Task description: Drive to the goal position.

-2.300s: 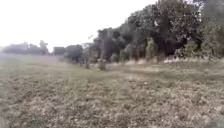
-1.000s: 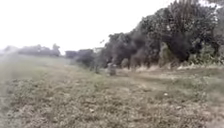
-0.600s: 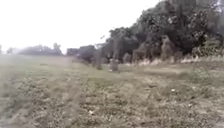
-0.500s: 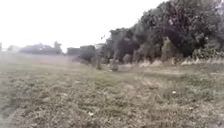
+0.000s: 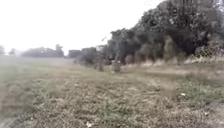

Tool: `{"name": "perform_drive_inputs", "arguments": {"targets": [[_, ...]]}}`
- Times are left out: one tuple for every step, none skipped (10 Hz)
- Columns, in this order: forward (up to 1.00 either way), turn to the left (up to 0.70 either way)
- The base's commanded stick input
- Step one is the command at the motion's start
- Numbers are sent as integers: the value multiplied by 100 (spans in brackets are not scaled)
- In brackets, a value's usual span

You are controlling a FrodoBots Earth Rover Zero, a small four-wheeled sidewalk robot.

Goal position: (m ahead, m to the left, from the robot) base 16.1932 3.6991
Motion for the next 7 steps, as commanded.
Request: {"name": "perform_drive_inputs", "arguments": {"targets": [[70, 0], [70, 0], [70, 0], [70, 0], [70, 0], [70, 1], [70, 2]]}}
